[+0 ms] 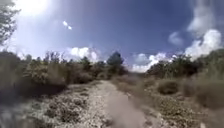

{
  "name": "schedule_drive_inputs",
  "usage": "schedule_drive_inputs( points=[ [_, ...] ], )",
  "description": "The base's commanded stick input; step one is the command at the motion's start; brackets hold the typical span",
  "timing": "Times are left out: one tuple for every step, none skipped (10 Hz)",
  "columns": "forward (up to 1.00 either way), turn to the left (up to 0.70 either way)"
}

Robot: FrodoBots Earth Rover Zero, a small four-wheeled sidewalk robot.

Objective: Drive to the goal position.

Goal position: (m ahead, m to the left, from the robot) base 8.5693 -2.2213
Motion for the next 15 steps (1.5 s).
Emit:
schedule_drive_inputs(
  points=[
    [0.45,0.0],
    [0.45,0.0],
    [0.45,0.0],
    [0.45,0.0],
    [0.45,0.0],
    [0.45,0.0],
    [0.45,0.0],
    [0.45,0.0],
    [0.45,0.0],
    [0.45,0.0],
    [0.45,0.0],
    [0.45,0.0],
    [0.45,0.0],
    [0.45,0.0],
    [0.45,0.0]
  ],
)
